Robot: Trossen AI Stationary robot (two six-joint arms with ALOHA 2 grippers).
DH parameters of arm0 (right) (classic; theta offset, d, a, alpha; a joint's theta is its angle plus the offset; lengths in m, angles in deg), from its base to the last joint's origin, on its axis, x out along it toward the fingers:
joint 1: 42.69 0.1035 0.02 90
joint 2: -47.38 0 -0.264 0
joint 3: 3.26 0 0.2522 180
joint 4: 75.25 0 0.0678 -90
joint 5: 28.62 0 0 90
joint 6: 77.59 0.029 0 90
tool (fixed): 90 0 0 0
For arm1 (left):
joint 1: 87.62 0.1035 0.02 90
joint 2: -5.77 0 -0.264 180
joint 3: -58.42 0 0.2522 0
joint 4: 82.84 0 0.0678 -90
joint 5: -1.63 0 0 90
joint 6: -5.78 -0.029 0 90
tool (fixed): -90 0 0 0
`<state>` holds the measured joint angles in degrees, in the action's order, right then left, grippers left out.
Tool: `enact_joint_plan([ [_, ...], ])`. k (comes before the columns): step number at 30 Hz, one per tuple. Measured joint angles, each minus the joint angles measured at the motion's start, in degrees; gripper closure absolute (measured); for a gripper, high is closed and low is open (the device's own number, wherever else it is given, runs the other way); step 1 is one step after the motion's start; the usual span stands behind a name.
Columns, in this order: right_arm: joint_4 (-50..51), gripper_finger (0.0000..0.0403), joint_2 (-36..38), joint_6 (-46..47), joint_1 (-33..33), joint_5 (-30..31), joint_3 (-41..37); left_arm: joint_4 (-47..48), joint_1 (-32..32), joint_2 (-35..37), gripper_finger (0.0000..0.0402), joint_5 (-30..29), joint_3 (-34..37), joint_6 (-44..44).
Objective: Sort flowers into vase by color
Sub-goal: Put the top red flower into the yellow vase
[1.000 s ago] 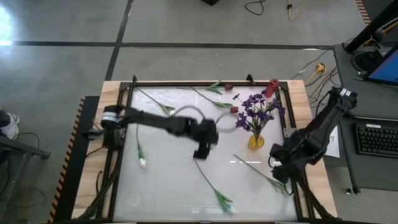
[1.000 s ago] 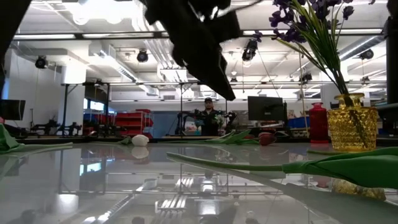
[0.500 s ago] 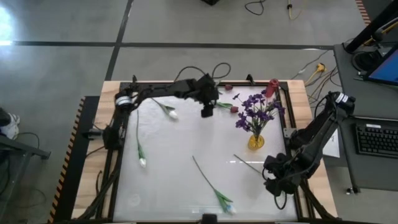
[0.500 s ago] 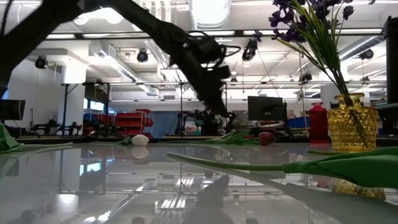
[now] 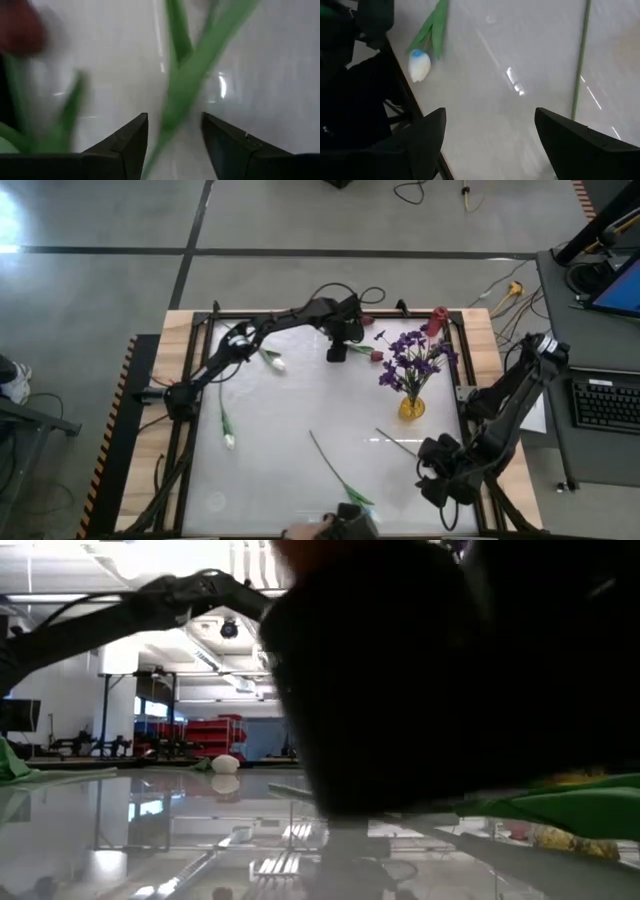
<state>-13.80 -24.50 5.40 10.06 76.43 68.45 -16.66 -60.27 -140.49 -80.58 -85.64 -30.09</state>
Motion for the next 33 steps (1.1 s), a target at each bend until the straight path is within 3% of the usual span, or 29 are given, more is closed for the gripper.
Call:
enact_joint_plan([
  [9, 2.4, 0.0108, -4.4, -1.1, -0.2, 0.0, 4.3, -0.7, 0.9, 0.8, 0.0243, 4.1, 0.5, 0.8],
  [17, 3.1, 0.0120, -6.4, -1.5, -0.2, 0.0, 7.4, 0.5, 0.8, 0.8, 0.0336, 5.1, 0.5, 1.2],
  [27, 3.3, 0.0125, -6.8, -1.3, -0.2, 0.1, 8.2, 1.1, 0.2, 1.7, 0.0349, 3.1, 0.6, 1.9],
  [33, 4.7, 0.0129, -6.6, -1.1, -0.2, 0.1, 8.2, 8.7, 0.2, 7.9, 0.0394, 3.6, 0.5, 0.6],
])
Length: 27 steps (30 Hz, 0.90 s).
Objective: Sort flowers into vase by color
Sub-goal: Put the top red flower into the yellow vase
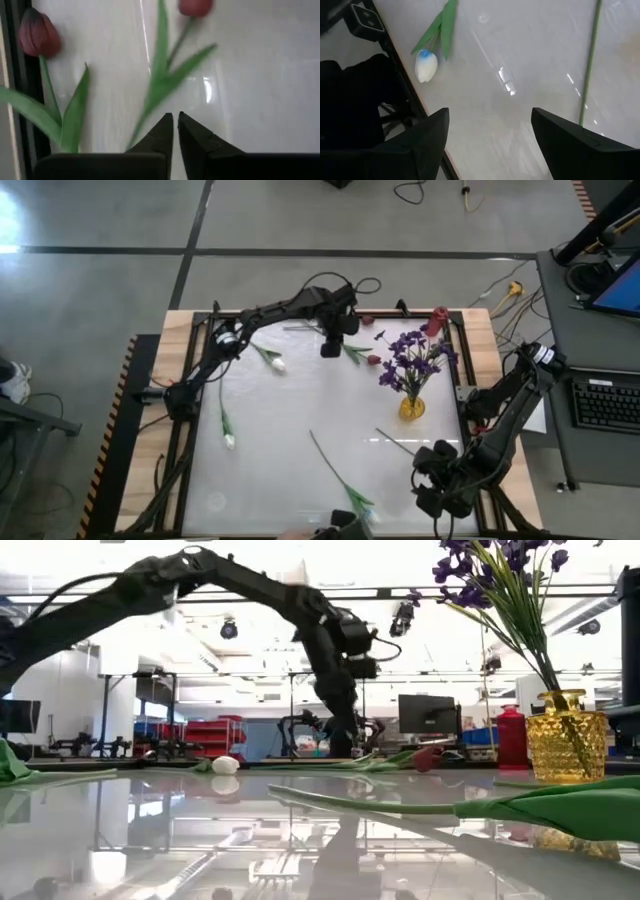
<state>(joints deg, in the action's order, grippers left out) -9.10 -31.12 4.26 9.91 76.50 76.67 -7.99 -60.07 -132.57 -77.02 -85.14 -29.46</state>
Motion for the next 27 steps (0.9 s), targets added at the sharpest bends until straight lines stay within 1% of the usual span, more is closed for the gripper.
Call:
enact_joint_plan([
  [2, 0.3, 0.0128, 0.0, 0.0, 0.0, 0.2, 0.0, 1.6, 0.0, 0.9, 0.0397, -0.2, 0.0, -0.6],
  [5, 0.5, 0.0129, 0.0, 0.0, 0.0, 1.8, 0.0, 1.3, 0.8, 1.4, 0.0396, -1.4, 0.1, -0.6],
  [9, 0.5, 0.0126, 0.0, 0.2, 0.0, 2.1, 0.0, 0.5, 4.5, 1.2, 0.0394, -2.2, 0.2, 0.5],
  [12, 0.5, 0.0122, -0.3, 0.3, 0.0, 2.1, 0.0, -0.1, 8.0, -0.1, 0.0381, -3.1, 0.4, 2.9],
  [15, 0.5, 0.0119, -0.4, 0.3, 0.0, 2.6, 0.0, -1.8, 11.3, -1.5, 0.0355, -3.3, 0.5, 5.6],
  [19, 0.5, 0.0117, -0.4, 0.3, 0.0, 3.1, 0.0, -3.1, 14.5, -3.7, 0.0305, -3.5, 0.5, 7.3],
  [23, 0.5, 0.0116, -0.4, 0.8, -0.3, 3.1, 0.0, -3.3, 15.0, -5.6, 0.0257, -3.5, 0.5, 6.1],
  [27, 0.5, 0.0113, -0.4, 0.9, -0.5, 3.1, 0.0, -3.0, 14.7, -6.0, 0.0233, -1.4, 0.4, 4.3],
])
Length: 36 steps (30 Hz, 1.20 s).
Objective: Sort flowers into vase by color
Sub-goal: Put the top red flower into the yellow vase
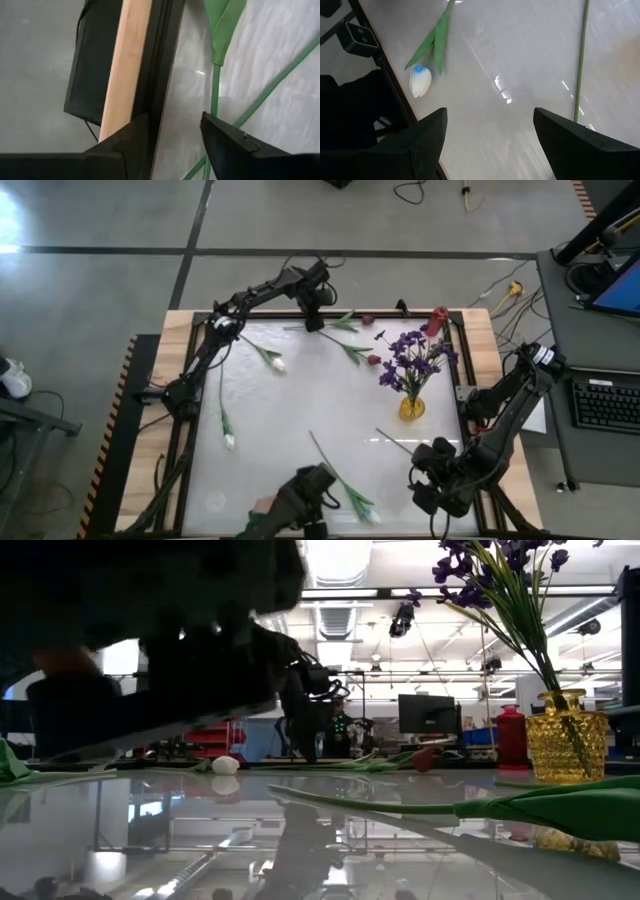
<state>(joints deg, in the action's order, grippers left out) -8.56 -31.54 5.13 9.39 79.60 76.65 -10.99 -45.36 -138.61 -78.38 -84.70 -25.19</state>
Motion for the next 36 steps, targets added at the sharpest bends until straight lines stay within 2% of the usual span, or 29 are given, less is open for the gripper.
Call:
enact_joint_plan([
  [5, 1.1, 0.0112, 0.0, -0.1, -0.2, 0.0, 0.0, 0.0, -0.2, 0.7, 0.0234, 2.2, 0.0, -1.2],
  [11, 2.1, 0.0110, 0.0, -0.3, -0.4, 0.3, 0.0, 4.1, -1.6, 0.7, 0.0238, 8.4, 1.0, -3.1],
  [12, 2.1, 0.0111, 0.0, -0.3, -0.4, 0.3, 0.0, 4.4, -1.8, 0.7, 0.0238, 7.7, 1.2, -3.4],
  [16, 2.8, 0.0112, 0.0, -0.4, -0.4, 0.5, 0.0, 1.7, -3.0, 0.7, 0.0240, -0.7, 1.6, -5.1],
  [25, 2.8, 0.0110, 0.0, -0.4, -0.4, 1.3, 0.0, 2.0, -3.0, 0.9, 0.0255, -0.9, 1.7, -4.4],
  [31, 4.6, 0.0110, 0.0, -0.7, -0.5, 1.5, -0.2, -2.8, -3.1, 1.7, 0.0270, -0.4, 0.6, -4.3],
  [36, 4.4, 0.0110, 0.0, -0.2, -0.5, 1.5, -0.2, -3.0, -2.8, 0.1, 0.0279, -0.6, 0.8, -4.2],
])
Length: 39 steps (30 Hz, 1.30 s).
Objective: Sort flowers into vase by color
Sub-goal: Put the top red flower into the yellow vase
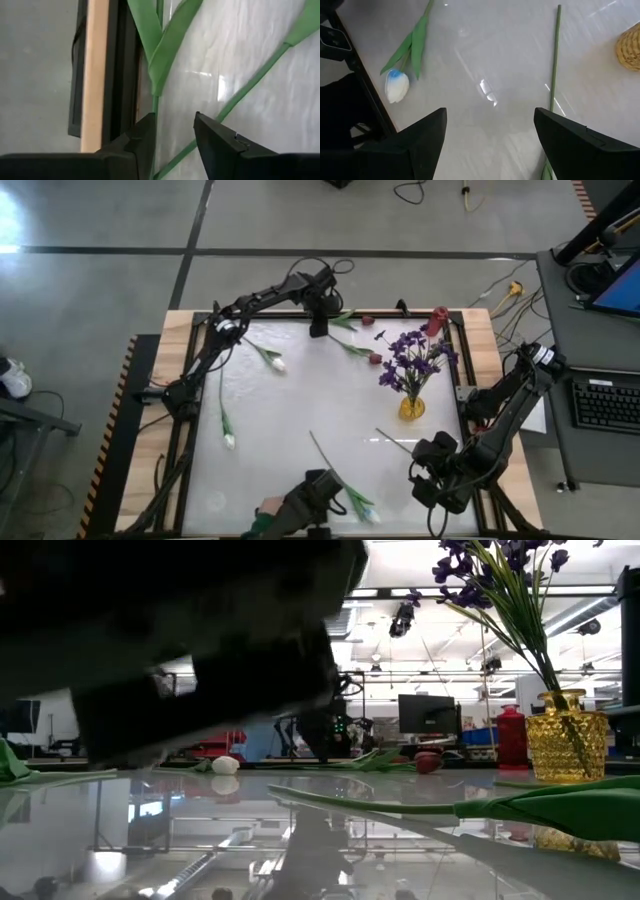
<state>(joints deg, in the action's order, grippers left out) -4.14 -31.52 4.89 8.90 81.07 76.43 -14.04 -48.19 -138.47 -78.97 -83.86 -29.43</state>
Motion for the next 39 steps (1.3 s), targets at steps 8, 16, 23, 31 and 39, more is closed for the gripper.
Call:
enact_joint_plan([
  [8, -0.2, 0.0110, 0.0, 0.0, 0.0, 0.0, 0.0, 1.7, 0.2, -1.3, 0.0288, 0.6, -0.1, 0.8],
  [16, -0.2, 0.0110, 0.0, -0.6, 0.0, 0.0, -0.8, 12.9, -1.6, -0.4, 0.0318, 1.4, -1.6, -0.1],
  [23, -0.2, 0.0110, 0.0, -0.6, 0.0, 0.0, -2.2, 11.5, -2.0, 1.0, 0.0325, 3.4, -6.2, 4.3],
  [31, -0.3, 0.0110, 0.0, -0.5, 0.0, -0.1, -2.8, 7.9, -2.7, 0.8, 0.0294, 3.1, -3.3, 7.5],
  [39, -0.4, 0.0110, 0.0, -1.1, 0.0, -0.1, -2.8, 4.8, -2.7, 0.8, 0.0254, -0.7, 1.3, 7.5],
])
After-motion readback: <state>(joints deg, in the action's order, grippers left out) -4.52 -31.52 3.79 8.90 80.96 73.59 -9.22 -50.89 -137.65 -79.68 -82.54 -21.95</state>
